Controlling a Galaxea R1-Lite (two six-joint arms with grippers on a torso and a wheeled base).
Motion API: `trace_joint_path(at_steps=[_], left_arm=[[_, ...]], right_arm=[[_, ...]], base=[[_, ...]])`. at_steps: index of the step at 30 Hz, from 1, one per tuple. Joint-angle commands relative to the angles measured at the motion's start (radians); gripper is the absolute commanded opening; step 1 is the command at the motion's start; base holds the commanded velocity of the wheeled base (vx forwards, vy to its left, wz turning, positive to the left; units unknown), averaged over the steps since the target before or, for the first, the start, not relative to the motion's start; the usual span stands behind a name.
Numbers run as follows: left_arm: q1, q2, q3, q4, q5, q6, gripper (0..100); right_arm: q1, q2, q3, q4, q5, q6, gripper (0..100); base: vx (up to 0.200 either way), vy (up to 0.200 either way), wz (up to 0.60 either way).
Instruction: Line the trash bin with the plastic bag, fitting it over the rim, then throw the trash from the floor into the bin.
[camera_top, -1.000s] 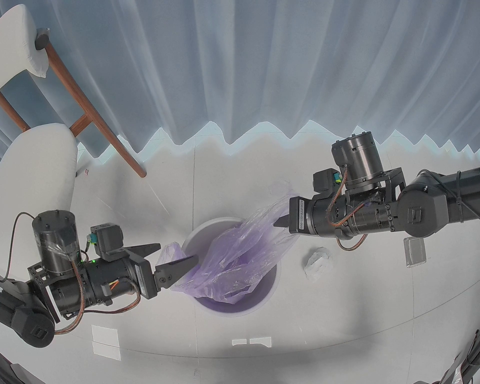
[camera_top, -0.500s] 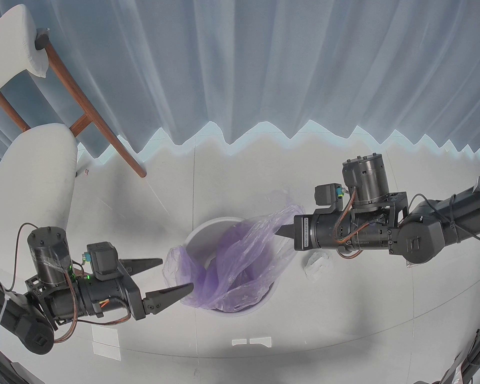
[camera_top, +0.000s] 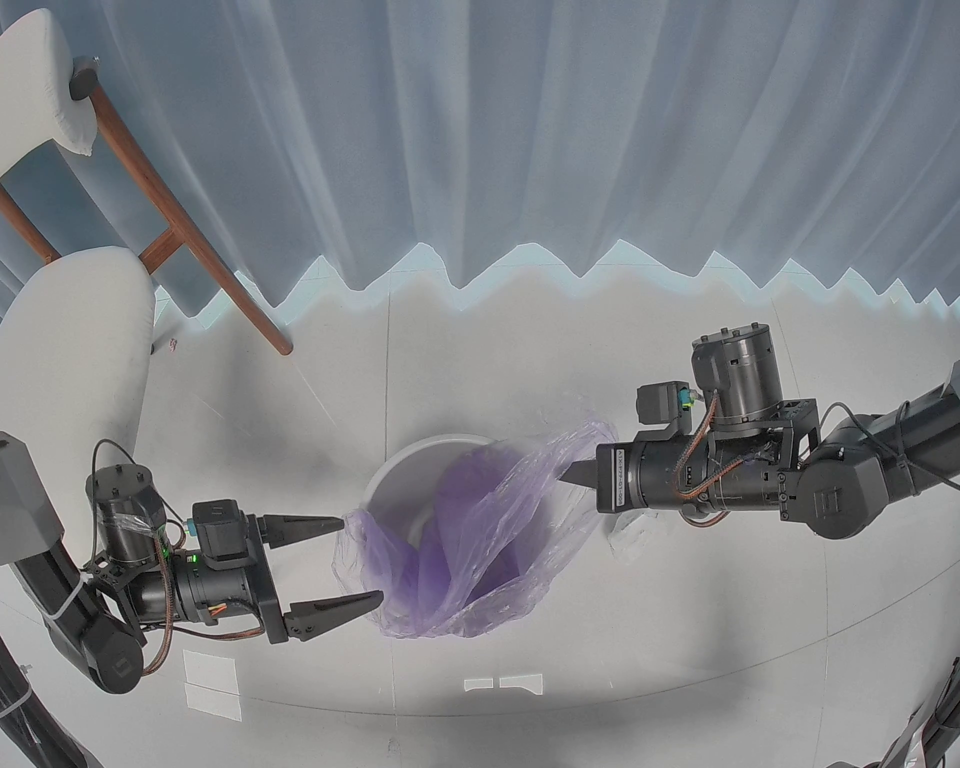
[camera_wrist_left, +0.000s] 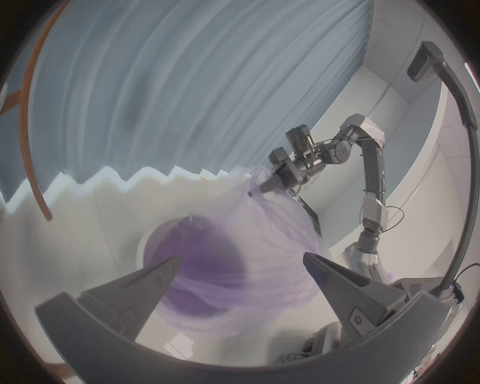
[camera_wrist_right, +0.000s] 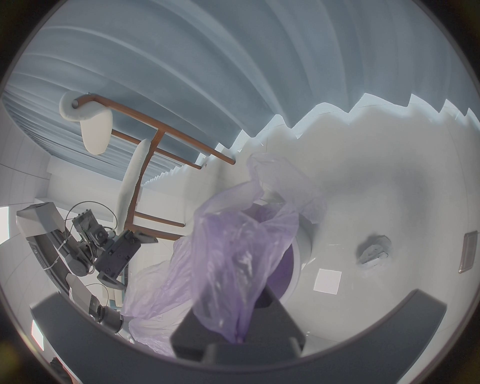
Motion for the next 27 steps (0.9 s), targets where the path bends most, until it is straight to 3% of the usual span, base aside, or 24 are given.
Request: trace_joint_path(at_steps=[1, 4, 6, 9, 10, 13, 15, 16, 17, 19, 22, 27], left_arm=[[0.03, 0.055, 0.048, 0.004, -0.013, 0.008, 100], [0.027, 0.082, 0.05, 0.001, 0.026, 0.009, 100], [0.021, 0.098, 0.053, -0.003, 0.118, -0.009, 100], [0.019, 0.105, 0.064, -0.008, 0.151, -0.064, 100], [0.017, 0.099, 0.09, -0.008, 0.187, -0.121, 100], [0.007, 0.099, 0.116, -0.009, 0.25, -0.172, 100], [-0.013, 0.099, 0.14, -0.009, 0.349, -0.264, 100], [-0.013, 0.099, 0.14, -0.009, 0.349, -0.264, 100], [-0.038, 0.102, 0.139, -0.008, 0.418, -0.346, 100], [-0.059, 0.107, 0.13, -0.009, 0.486, -0.412, 100], [-0.085, 0.108, 0.123, -0.009, 0.509, -0.468, 100], [-0.11, 0.162, 0.097, -0.009, 0.544, -0.469, 100]], right_arm=[[-0.015, 0.011, 0.0, -0.002, 0.0, 0.001, 0], [-0.015, 0.011, 0.002, -0.012, 0.0, 0.001, 0], [-0.015, 0.009, 0.011, -0.021, 0.0, 0.001, 0], [-0.015, 0.006, 0.019, -0.022, 0.0, -0.001, 0], [-0.015, 0.006, 0.023, -0.022, 0.0, -0.001, 0], [-0.015, 0.004, 0.026, -0.024, 0.0, -0.001, 0], [-0.016, 0.004, 0.033, -0.036, 0.0, 0.001, 0], [-0.016, 0.004, 0.033, -0.036, 0.0, 0.001, 0], [-0.016, 0.009, 0.042, -0.064, 0.0, 0.001, 0], [-0.016, 0.011, 0.059, -0.091, 0.0, 0.001, 0], [-0.018, 0.012, 0.077, -0.119, 0.0, 0.001, 0], [-0.018, 0.012, 0.083, -0.131, 0.0, 0.001, 0]], base=[[0.0, 0.0, 0.0], [0.0, 0.0, 0.0], [0.0, 0.0, 0.0], [0.0, 0.0, 0.0], [0.0, 0.0, 0.0], [0.0, 0.0, 0.0], [0.0, 0.0, 0.0], [0.0, 0.0, 0.0], [0.0, 0.0, 0.0], [0.0, 0.0, 0.0], [0.0, 0.0, 0.0], [0.0, 0.0, 0.0]])
